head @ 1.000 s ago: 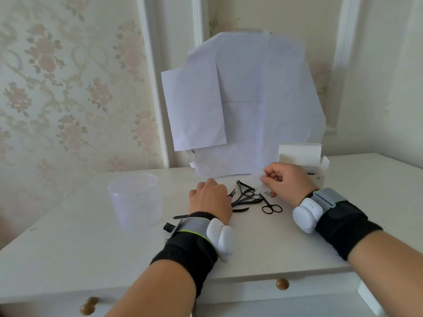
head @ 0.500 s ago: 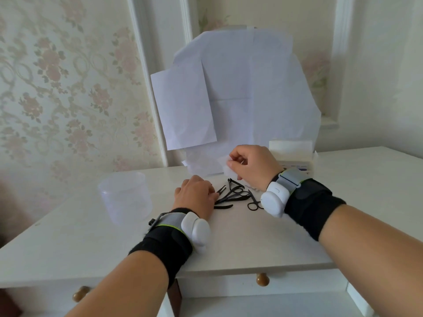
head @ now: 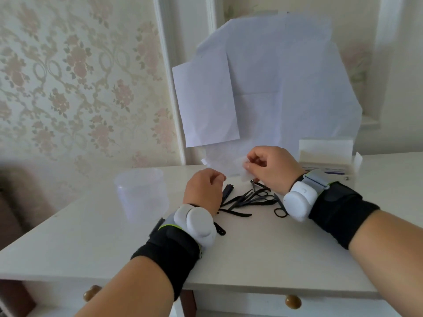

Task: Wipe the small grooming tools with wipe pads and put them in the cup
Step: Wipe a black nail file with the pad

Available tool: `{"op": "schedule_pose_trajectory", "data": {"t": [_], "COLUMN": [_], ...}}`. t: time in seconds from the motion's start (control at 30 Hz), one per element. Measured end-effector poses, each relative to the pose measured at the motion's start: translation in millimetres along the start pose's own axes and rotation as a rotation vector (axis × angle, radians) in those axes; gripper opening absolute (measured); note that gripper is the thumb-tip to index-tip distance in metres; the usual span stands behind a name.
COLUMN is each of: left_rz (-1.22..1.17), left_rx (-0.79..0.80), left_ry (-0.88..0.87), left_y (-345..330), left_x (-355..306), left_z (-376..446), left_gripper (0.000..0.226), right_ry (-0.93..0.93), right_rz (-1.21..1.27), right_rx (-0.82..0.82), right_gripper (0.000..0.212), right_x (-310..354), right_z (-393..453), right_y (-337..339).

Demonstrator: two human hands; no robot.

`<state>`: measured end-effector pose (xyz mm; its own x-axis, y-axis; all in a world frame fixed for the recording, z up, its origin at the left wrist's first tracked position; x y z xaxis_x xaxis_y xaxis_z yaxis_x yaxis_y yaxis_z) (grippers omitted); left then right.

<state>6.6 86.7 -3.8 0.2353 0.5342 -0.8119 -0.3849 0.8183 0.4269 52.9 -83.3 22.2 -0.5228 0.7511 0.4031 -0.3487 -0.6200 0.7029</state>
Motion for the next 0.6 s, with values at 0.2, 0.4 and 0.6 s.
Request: {"op": "schedule_pose_trajectory", "data": {"t": [0.2,0.4,0.6], "left_rz": [-0.15,0.034,0.257], "left_rx": [-0.157,-0.119,0.042], "left_ry": [-0.069,-0.167,-0.081], "left_y": [21,34,34], "left_x": [-4,-6,4], "left_z": [-8,-20,-25], "left_gripper": [0.021,0.022,0.03], "right_ry": [-0.018,-0.035,-0.035], "right_rz": [0.05,0.096,0.053], "right_rx": [0.054,0.11,0.123], "right_gripper": [0.015,0.014,0.01], "right_x": [1,8,11], "right_z": [-6,-13,-17], "right_y": [1,1,-2]}}
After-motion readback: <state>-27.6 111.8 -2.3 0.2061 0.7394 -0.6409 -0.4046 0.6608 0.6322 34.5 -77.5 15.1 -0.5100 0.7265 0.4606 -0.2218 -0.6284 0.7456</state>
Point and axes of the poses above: each hand's wrist, its own z-axis towards the middle knuckle, its own y-axis out of the back of the hand, x = y × z, the point moved 4 cm from there along z, towards the middle knuckle, and after that the axes turned 12 degrees about -z, right-handed, at the moved point
